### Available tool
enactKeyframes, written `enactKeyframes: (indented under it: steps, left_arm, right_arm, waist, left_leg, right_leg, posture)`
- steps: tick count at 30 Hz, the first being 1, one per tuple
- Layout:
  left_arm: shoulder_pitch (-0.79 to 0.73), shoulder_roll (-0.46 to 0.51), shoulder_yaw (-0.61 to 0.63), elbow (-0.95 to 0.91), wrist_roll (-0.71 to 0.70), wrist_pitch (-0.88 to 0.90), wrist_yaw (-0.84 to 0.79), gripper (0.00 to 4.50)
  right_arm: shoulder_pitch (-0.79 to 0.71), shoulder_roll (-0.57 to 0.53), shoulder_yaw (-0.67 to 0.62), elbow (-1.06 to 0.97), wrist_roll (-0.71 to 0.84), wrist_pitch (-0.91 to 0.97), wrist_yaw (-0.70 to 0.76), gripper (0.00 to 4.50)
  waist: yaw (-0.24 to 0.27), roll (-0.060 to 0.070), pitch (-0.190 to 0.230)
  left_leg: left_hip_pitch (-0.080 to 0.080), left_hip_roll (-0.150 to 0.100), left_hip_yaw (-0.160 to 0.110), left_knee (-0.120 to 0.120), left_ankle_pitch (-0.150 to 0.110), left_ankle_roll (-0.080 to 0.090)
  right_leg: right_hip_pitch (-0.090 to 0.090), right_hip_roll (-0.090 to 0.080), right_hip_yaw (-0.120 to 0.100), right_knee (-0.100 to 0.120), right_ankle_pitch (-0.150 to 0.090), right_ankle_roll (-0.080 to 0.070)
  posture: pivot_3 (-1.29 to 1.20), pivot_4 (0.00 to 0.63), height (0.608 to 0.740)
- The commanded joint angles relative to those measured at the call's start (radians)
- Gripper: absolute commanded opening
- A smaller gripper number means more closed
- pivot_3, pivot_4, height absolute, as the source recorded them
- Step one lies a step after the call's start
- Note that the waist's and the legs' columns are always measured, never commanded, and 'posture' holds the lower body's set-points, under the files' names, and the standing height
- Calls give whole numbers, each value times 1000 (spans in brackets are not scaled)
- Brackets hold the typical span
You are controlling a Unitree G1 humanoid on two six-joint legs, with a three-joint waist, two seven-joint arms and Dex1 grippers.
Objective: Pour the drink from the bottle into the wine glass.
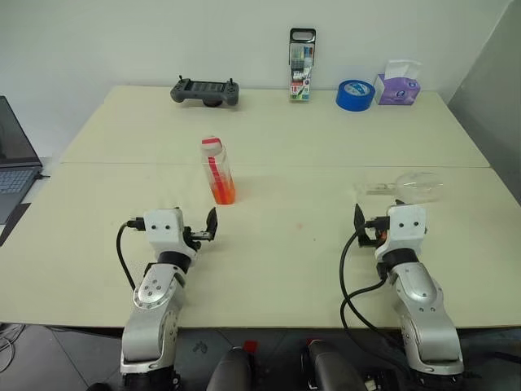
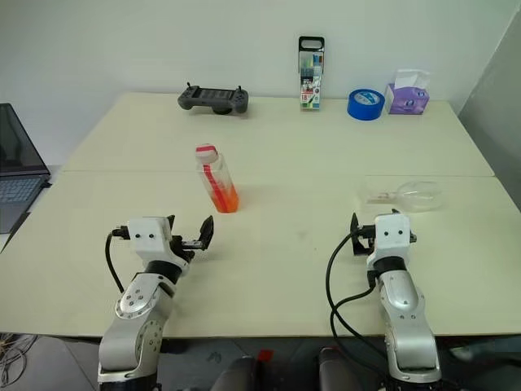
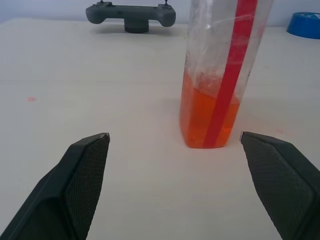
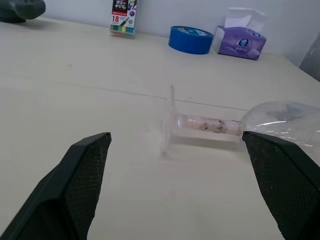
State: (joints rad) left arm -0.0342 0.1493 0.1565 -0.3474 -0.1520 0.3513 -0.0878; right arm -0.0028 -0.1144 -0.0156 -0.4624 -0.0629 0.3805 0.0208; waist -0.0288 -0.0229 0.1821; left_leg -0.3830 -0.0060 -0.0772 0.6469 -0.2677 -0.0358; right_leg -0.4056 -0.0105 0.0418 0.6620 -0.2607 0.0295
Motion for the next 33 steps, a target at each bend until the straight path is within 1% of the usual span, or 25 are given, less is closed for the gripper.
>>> enactKeyframes:
  steps: [1, 4, 8, 10, 13, 14, 16, 19, 21, 25, 33]
  left_arm:
    - [-14, 1, -14, -42, 24, -7, 20, 4474]
    - [14, 1, -48, -42, 26, -32, -8, 4474]
    - [24, -29, -63, -53, 23, -24, 19, 4474]
    - [17, -34, -76, -50, 32, -31, 21, 4474]
    - [-25, -45, -83, -23, 43, -37, 39, 4474]
    - [-49, -46, -83, -11, 54, -39, 50, 4474]
    - [-82, -48, -82, 6, 68, -41, 66, 4474]
    - [-163, -56, -75, 65, 86, -51, 97, 4474]
    - [-206, -58, -70, 105, 89, -64, 105, 4474]
    - [-269, -67, -66, 192, 90, -106, 113, 4474]
    - [-400, -65, -61, 384, 96, -226, 118, 4474]
  right_arm:
    - [5, -1, -11, -47, -7, -13, -7, 4500]
    - [12, -11, 6, -56, 5, -12, 22, 4500]
    - [9, -27, 46, -65, 10, -10, 62, 4500]
    - [-7, -44, 76, -71, 27, -5, 108, 4500]
    - [-60, -108, 145, -84, 95, 38, 265, 4500]
    - [-89, -128, 150, -92, 150, 85, 323, 4500]
    - [-132, -154, 149, -104, 225, 148, 394, 4500]
    - [-254, -193, 137, -89, 299, 215, 469, 4500]
    - [-308, -211, 139, -69, 313, 226, 489, 4500]
    - [-358, -224, 143, -40, 333, 227, 507, 4500]
    - [-391, -225, 154, -17, 347, 219, 519, 4500]
  waist:
    - [0, 0, 0]
    - [0, 0, 0]
    - [0, 0, 0]
    - [0, 0, 0]
    - [-1, 0, 0]
    - [-1, 0, 0]
    - [-1, 0, 0]
    - [0, 0, 0]
    - [0, 0, 0]
    - [1, -1, 0]
    - [3, -1, 0]
  left_leg:
    - [0, 0, 0, 0, 0, 0]
    - [0, 0, 0, 0, 0, 0]
    - [0, 0, 1, 0, 0, 0]
    - [0, 0, 0, 0, 0, 0]
    - [1, 0, 1, 1, 0, 0]
    - [1, 0, 1, 1, 1, 1]
    - [1, 0, 0, 1, 1, 1]
    - [1, -1, 0, 1, 1, 2]
    - [1, -1, 0, 2, 1, 2]
    - [0, -1, -1, 0, 1, 2]
    - [-1, -2, -1, 0, 1, 1]
  right_leg:
    - [0, 0, 0, 0, 0, 0]
    - [0, 0, 0, 0, 0, 0]
    - [0, 0, 0, 0, 0, 0]
    - [0, 0, 0, 0, 0, 0]
    - [0, 1, 0, 1, 0, 0]
    - [0, 2, 0, 1, 0, 0]
    - [1, 4, -1, 1, 0, 0]
    - [1, 4, -1, 1, 0, 0]
    - [1, 4, -1, 1, 1, -1]
    - [1, 4, -2, 1, 3, -5]
    - [0, 1, -2, 1, 4, -5]
  posture:
    - [0, 150, 740]
    - [0, 150, 740]
    - [0, 150, 740]
    - [0, 150, 740]
    - [0, 150, 740]
    - [0, 150, 740]
    - [0, 150, 740]
    - [0, 150, 740]
    - [0, 150, 740]
    - [0, 150, 740]
    - [0, 150, 740]
